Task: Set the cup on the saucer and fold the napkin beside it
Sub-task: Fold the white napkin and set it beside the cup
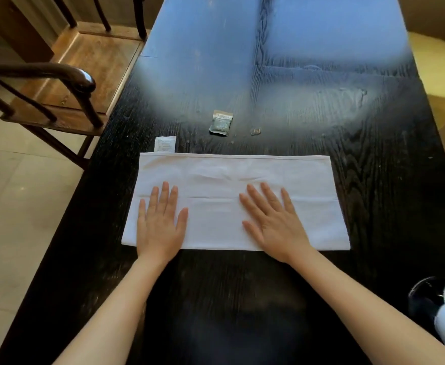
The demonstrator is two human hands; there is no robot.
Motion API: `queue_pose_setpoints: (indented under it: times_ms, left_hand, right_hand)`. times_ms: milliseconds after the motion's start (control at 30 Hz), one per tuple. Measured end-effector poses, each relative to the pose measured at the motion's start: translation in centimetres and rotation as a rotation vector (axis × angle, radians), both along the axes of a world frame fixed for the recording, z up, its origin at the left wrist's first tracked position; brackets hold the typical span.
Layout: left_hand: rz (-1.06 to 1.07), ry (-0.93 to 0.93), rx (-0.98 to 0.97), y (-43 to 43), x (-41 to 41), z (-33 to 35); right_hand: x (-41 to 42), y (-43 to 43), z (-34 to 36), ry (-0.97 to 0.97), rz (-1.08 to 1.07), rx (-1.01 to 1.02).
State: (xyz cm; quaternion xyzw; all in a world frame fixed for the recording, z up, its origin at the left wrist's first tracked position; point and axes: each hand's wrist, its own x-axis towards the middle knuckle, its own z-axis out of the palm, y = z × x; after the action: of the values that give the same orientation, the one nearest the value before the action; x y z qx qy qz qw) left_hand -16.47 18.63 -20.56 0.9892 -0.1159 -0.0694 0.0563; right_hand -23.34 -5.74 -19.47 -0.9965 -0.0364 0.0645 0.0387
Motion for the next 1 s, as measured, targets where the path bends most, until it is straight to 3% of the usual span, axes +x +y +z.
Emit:
queue_pose_setpoints:
  times_ms: [300, 400, 467, 533, 633, 1000]
  left_hand:
    - [-0.161, 0.016, 0.063, 4.9, 1.1, 0.2]
    - [-0.046, -0.009, 0.072, 4.1, 0.5, 1.2]
    - [0.026, -0.047, -0.056, 0.4, -1.3, 1.9]
    - [0.0, -0.041, -0.123, -3.9, -3.3, 1.8]
    - [-0.031, 0.016, -0.045, -6.0, -4.6, 0.6]
    - [-0.497, 0.178, 0.084, 5.4, -1.4, 1.5]
  right_hand:
    - [-2.4, -7.1, 0.9, 0.079, -0.175, -0.025]
    - [-2.4, -5.3, 1.3, 0.067, -0.409, -0.002]
    - [-1.6, -1.1, 1.6, 0.052, -0.464, 0.057]
    - [-1.0, 4.3, 1.4, 0.047, -0.321, 0.129]
    - [-1.0, 7.6, 0.5, 0.056, -0.151, 0.147]
    - [-5.6, -5.1, 2.4, 0.239, 0.085, 0.025]
